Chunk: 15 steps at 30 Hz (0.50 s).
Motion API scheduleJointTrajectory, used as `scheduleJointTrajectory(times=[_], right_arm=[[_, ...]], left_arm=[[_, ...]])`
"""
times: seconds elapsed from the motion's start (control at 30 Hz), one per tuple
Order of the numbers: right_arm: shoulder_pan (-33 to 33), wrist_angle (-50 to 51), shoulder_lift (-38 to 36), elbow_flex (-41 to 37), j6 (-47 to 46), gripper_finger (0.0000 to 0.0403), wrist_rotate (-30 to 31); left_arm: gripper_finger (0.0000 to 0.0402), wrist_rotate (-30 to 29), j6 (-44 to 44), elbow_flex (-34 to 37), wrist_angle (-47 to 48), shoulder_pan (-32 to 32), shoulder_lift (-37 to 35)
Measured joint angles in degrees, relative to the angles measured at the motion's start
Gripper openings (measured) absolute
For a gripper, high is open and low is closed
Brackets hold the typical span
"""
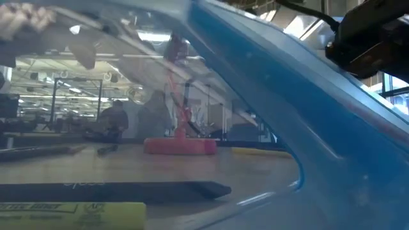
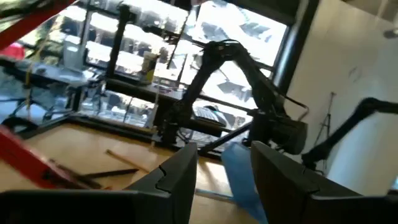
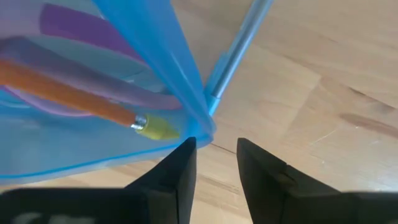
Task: Pick & place school supplies into a supply box
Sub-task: Adjust the blue supply box
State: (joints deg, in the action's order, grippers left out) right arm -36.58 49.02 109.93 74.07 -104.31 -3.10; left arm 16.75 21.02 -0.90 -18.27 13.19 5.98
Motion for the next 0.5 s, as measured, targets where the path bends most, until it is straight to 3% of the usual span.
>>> scheduleJointTrajectory(times=[0.5], right_arm=[[0.6,4.2,0.0,4.5,0.0,0.0119,1.3]], left_arm=[[0.0098,-1.8,-5.3,-0.5,0.9,0.0,7.3]])
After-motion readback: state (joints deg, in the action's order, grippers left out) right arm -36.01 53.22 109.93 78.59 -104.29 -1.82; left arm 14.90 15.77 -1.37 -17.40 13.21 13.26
